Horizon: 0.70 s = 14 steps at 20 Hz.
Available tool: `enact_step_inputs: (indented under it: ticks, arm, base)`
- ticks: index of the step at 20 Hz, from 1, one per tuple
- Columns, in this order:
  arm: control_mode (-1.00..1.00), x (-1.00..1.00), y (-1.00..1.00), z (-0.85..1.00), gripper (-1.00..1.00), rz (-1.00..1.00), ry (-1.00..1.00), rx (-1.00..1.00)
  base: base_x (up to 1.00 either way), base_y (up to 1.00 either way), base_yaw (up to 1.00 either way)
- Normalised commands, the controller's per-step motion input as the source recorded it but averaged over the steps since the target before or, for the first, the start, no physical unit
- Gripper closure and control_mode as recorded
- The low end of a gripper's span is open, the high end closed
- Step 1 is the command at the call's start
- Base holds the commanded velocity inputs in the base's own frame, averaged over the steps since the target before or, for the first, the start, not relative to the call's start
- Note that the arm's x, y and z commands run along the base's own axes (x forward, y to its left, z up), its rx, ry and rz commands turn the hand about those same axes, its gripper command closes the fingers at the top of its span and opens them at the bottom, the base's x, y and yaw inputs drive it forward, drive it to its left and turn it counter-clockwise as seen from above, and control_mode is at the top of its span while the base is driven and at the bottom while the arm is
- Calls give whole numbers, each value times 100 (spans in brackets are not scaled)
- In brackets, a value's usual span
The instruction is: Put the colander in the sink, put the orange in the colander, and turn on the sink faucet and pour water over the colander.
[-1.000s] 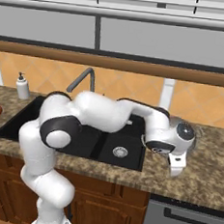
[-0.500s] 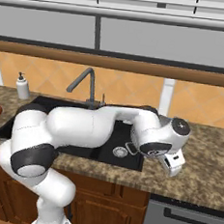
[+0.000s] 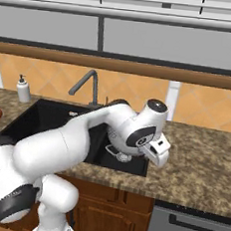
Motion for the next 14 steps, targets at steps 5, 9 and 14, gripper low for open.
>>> enact_step_inputs:
  ticks: [5, 9, 14]
  arm:
    - [-100, -11, 78, 13, 100, 3, 1, -19]
    - [-100, -12, 54, 35, 100, 5, 10, -3]
    - [-100, -20, 63, 22, 100, 3, 14, 0]
  base:
    - [0, 0, 0]
    - [0, 0, 0]
    - [0, 0, 0]
